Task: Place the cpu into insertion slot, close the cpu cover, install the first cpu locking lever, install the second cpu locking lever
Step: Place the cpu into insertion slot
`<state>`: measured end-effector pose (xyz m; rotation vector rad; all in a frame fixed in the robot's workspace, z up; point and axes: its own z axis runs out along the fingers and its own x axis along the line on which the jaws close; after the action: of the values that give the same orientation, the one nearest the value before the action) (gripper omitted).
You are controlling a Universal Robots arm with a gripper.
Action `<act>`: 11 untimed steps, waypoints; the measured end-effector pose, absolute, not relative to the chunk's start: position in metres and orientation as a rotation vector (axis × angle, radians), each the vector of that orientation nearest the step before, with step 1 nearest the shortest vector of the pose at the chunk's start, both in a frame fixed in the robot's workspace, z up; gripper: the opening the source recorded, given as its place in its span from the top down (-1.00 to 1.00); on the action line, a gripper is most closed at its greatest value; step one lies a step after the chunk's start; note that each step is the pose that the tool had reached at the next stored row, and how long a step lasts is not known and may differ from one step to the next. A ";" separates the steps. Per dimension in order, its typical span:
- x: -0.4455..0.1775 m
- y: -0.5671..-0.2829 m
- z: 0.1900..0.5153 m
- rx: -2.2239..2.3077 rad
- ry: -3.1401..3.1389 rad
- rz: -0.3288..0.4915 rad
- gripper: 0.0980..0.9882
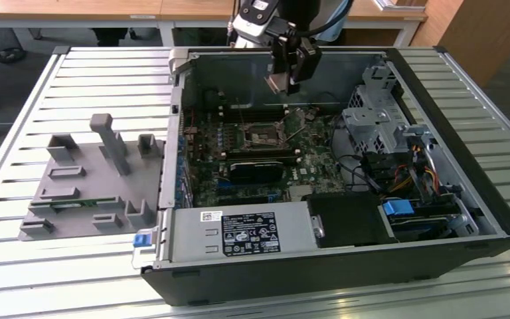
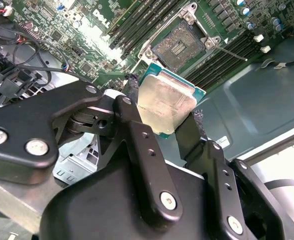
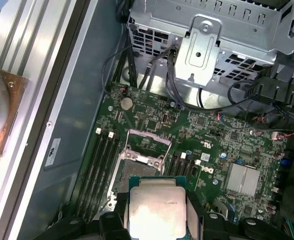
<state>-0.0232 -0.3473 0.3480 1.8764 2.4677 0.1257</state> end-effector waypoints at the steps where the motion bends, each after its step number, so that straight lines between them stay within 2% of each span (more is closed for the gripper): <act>1: -0.023 -0.347 0.348 1.877 2.468 0.125 0.00; 11: -0.023 -0.347 0.345 1.877 2.468 0.124 0.00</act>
<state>-0.0232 -0.3473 0.3445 1.8773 2.4684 0.1244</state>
